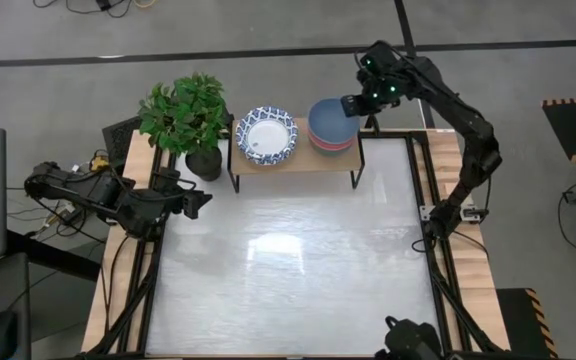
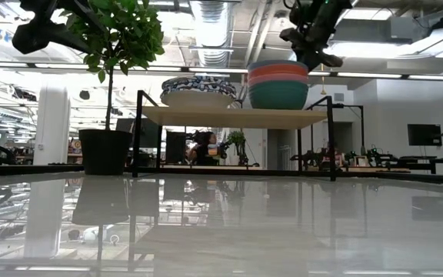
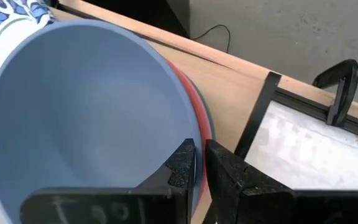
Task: Place and stack bowls onto a shelf
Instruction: Stack the blue bowl on top of the orange bowl on the shelf, then return to Home Position
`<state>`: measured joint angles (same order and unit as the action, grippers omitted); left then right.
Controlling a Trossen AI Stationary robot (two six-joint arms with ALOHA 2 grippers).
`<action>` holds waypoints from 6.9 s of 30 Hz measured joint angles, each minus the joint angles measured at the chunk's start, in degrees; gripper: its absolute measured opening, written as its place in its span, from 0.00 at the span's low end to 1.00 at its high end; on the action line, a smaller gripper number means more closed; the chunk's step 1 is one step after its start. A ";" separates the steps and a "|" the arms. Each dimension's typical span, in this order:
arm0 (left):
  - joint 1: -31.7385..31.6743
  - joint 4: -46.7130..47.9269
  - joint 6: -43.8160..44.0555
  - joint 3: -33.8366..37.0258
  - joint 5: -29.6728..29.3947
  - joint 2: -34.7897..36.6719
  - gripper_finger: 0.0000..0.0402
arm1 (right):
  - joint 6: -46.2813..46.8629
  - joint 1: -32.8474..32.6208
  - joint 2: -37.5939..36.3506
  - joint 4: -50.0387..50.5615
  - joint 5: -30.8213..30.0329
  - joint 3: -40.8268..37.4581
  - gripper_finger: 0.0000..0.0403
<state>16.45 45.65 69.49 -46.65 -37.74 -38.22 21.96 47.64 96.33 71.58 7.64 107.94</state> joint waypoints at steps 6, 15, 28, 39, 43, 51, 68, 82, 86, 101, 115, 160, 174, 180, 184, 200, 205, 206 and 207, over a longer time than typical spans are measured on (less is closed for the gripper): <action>0.00 0.00 -1.11 0.00 -0.13 0.00 0.51 | -2.43 0.19 0.00 0.32 0.02 0.00 0.16; 0.00 0.00 -0.96 0.00 -0.20 0.00 0.51 | -7.16 0.19 0.00 0.12 -0.20 0.00 0.16; 0.02 -0.04 -0.68 0.00 -1.48 0.00 0.51 | -7.44 0.04 0.00 0.26 -0.20 0.00 0.16; 0.01 -0.04 -0.68 0.00 -1.62 0.00 0.51 | -6.43 0.15 0.00 0.43 -0.17 0.00 0.30; 0.02 -0.04 -0.68 0.00 -1.66 0.00 0.51 | -6.40 0.15 0.00 0.42 -0.15 0.00 0.46; 0.02 -0.04 -0.69 0.00 -1.68 0.00 0.51 | -5.08 0.84 -2.15 -0.08 0.06 0.02 0.65; 0.02 -0.07 -1.31 0.00 4.60 0.00 0.51 | -11.86 0.12 -17.05 0.66 0.00 0.04 0.66; 1.13 -12.05 -22.88 0.02 9.02 0.53 0.51 | -16.25 -12.23 -30.34 3.62 -0.29 0.02 0.66; 1.16 -19.37 -31.49 0.02 8.56 4.59 0.51 | -16.17 -15.41 -33.84 1.47 -3.32 -0.02 0.66; 1.11 -20.77 -44.71 0.00 4.20 24.30 0.51 | -7.59 -16.07 -61.57 -26.02 -0.94 -35.83 0.66; 1.11 -18.26 -45.86 0.02 10.83 24.87 0.51 | 3.64 -16.11 -87.02 -44.24 1.32 -63.83 0.66; 0.85 -38.00 -41.60 39.50 22.99 38.09 0.51 | 6.65 -22.17 -96.13 -64.47 3.45 -99.20 0.66; 0.85 -34.13 -39.12 39.45 19.97 38.01 0.51 | 10.59 -22.50 -94.76 -65.27 3.49 -104.33 0.66; 0.85 -30.93 -33.89 39.45 15.93 37.94 0.51 | 13.48 -22.54 -94.49 -65.70 3.41 -104.36 0.66; 0.81 -35.30 -39.65 39.45 19.36 37.97 0.51 | 9.04 -22.53 -94.49 -71.30 6.93 -104.78 0.66; 0.68 -39.59 -50.10 39.39 28.59 38.01 0.51 | -8.08 -23.66 -94.62 -70.32 18.61 -104.61 0.66; 0.11 -39.36 -50.38 39.39 28.50 38.01 0.51 | 3.44 -24.04 -94.63 -76.53 28.05 -105.77 0.66; -0.33 -39.01 -50.23 39.39 28.57 38.01 0.51 | 6.61 -24.75 -94.68 -80.32 29.38 -107.20 0.66; -0.78 -38.73 -50.19 39.39 28.94 38.01 0.51 | 8.92 -25.85 -94.63 -81.30 29.63 -107.43 0.66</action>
<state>15.67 6.92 19.30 -7.27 -8.79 -0.21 30.88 21.79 1.71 -9.71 37.27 0.51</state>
